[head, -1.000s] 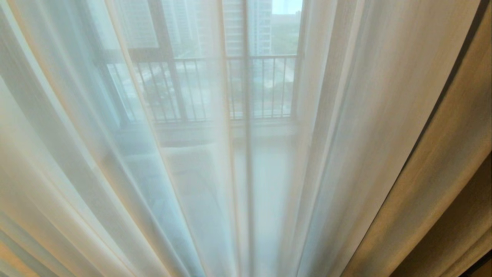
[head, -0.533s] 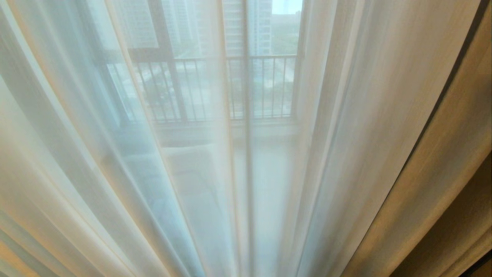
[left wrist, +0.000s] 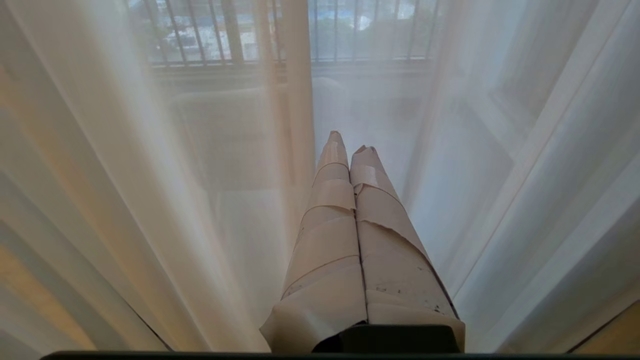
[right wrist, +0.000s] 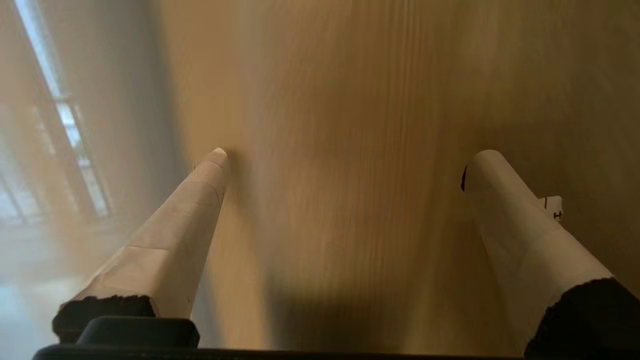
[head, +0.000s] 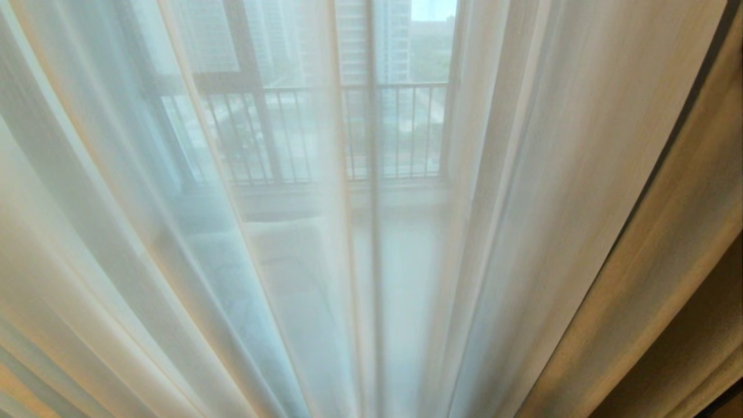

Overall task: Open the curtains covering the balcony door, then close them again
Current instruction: Close the outer curtains on both sides

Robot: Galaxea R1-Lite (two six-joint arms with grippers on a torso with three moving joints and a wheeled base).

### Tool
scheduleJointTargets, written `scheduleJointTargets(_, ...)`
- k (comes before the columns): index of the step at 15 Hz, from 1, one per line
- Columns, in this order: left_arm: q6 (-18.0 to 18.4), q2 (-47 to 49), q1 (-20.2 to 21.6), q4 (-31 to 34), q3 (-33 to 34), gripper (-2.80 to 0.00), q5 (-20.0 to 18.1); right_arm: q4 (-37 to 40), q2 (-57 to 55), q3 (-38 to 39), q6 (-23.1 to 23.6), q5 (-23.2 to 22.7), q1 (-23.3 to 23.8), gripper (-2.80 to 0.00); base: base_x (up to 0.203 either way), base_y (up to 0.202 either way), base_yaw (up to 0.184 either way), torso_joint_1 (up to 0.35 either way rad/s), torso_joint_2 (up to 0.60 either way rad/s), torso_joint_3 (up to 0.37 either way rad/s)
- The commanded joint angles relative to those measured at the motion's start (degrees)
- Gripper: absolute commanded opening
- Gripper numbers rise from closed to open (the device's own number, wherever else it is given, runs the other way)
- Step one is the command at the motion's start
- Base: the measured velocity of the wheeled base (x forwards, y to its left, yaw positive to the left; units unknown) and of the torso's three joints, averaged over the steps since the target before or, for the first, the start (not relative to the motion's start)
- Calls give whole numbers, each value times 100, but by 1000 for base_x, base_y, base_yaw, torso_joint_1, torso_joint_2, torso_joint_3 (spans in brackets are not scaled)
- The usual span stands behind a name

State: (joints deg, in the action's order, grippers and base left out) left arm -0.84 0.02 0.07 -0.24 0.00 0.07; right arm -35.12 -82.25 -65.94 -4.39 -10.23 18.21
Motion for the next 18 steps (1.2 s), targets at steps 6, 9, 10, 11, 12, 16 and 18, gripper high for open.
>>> scheduleJointTargets(6, -4, -2, 1, -2, 0, -280, 1, -404, -1472, -1054, -167, -14, -55, 0, 0, 0, 0, 0, 0, 0)
scheduleJointTargets(9, -4, -2, 1, -2, 0, -280, 1, -644, -1680, -1130, -167, -23, -55, 0, 0, 0, 0, 0, 0, 0)
scheduleJointTargets(10, -4, -2, 1, -2, 0, -280, 1, -687, -1705, -1131, -167, -23, -55, 0, 0, 0, 0, 0, 0, 0)
scheduleJointTargets(11, -4, -2, 1, -2, 0, -280, 1, -746, -1706, -1123, -167, -23, -55, 0, 0, 0, 0, 0, 0, 0)
scheduleJointTargets(12, -4, -2, 1, -2, 0, -280, 1, -801, -1706, -1123, -167, -23, -55, 0, 0, 0, 0, 0, 0, 0)
scheduleJointTargets(16, -4, -2, 1, -2, 0, -280, 1, -874, -1666, -1123, -176, -23, -78, -280, 0, 0, 0, 0, 0, 0)
scheduleJointTargets(18, -4, -2, 1, -2, 0, -280, 1, -882, -1637, -1131, -167, -23, -153, -280, 0, 0, 0, 0, 0, 0)
